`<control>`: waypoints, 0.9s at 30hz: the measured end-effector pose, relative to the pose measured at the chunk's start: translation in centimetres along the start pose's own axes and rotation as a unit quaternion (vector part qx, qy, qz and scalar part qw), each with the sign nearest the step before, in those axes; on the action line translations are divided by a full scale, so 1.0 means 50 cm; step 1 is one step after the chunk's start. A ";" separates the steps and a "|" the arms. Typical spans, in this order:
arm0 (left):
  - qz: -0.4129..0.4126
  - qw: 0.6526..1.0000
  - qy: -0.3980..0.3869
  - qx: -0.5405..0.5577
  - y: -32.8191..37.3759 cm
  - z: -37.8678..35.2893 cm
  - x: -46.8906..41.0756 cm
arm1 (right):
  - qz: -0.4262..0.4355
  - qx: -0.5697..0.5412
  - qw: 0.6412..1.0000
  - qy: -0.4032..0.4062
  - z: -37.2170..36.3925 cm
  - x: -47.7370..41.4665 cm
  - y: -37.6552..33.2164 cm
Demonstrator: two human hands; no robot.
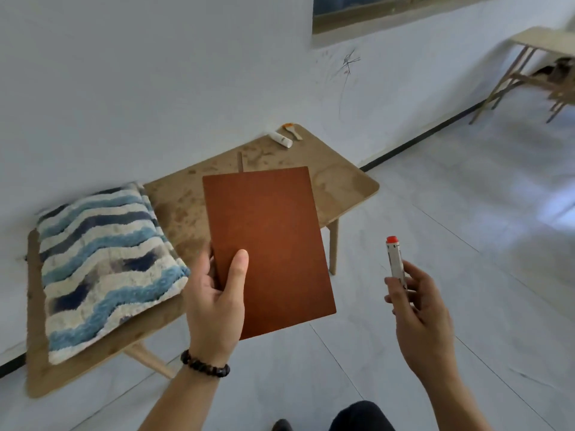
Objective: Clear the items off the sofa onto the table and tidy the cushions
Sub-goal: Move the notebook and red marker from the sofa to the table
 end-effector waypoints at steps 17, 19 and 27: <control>0.068 0.994 0.091 -0.004 -0.080 -0.582 -0.525 | 0.020 -0.006 0.988 -0.152 -0.158 -0.941 -0.010; 0.072 0.991 0.116 0.007 -0.089 -0.610 -0.570 | 0.023 -0.001 0.983 -0.181 -0.190 -1.011 -0.033; 0.167 0.979 0.116 0.027 -0.268 -0.704 -0.749 | -0.008 0.041 0.961 -0.274 -0.364 -1.175 -0.002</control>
Point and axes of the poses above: each hand's wrist, its own x-axis away from the middle knuckle, its own z-axis out of the back of the hand, y = z × x, the point moved 1 cm from there along -x, towards the middle knuckle, and after that the axes turned 6 degrees about x, right-handed, at the moved point
